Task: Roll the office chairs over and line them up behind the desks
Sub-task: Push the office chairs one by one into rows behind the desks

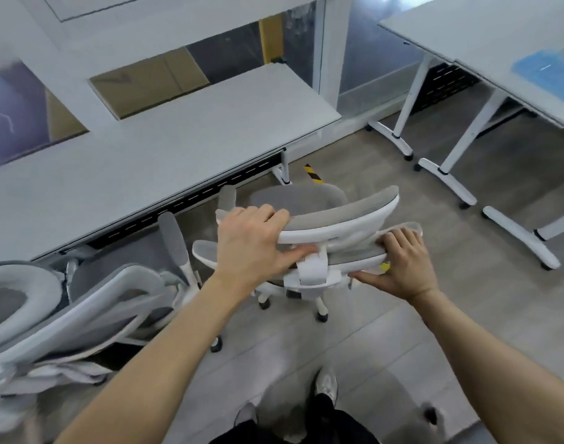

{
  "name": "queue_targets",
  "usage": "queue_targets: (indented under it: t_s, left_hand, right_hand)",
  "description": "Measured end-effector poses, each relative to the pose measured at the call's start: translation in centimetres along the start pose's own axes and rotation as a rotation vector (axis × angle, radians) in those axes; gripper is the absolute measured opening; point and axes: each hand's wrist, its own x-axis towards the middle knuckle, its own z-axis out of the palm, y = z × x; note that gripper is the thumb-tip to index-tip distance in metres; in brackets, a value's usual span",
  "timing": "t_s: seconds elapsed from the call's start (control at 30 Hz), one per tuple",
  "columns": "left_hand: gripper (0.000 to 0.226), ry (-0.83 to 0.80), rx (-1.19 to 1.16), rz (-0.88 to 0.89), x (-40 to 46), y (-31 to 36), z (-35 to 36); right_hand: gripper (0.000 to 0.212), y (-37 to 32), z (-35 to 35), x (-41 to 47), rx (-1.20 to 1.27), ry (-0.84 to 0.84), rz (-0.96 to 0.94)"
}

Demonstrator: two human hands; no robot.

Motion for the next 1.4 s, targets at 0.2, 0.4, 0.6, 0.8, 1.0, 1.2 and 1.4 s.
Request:
queue_targets:
  t_s: [0.2,0.4,0.6,0.8,1.0,1.2,1.4]
  left_hand:
    - [0.076,-0.029,0.08,-0.099,3.4,-0.2,2.3]
    - [0.072,0.019,0.096,-0.126,4.4,-0.4,3.5]
    - [0.069,0.08,0.054,-0.103,5.5,-1.1,4.7]
    - [0.065,0.116,0.092,-0.14,6.4,-0.8,5.2]
    - [0.071,-0.023,0.158,-0.247,8.6,1.0,5.6]
    - [0.07,-0.204,0.307,-0.408,11.6,5.6,6.2]
    - [0.072,-0.185,0.3,-0.552,12.6,7.7,7.3]
  right_hand:
    - [0.09,3.6,1.0,6.8,0.012,-0.192,-0.087]
    - [0.095,4.5,1.5,9.2,0.101,-0.199,-0.092]
    - [0.094,4.8,1.9,10.4,0.101,-0.188,-0.129]
    - [0.09,6.2,3.2,12.4,0.117,-0.139,-0.199]
    - [0.091,9.7,5.1,15.8,0.167,-0.181,-0.288]
    - [0.096,13.1,6.2,18.6,0.2,-0.238,-0.342]
    - [0.092,14.0,6.6,18.9,0.286,-0.22,-0.341]
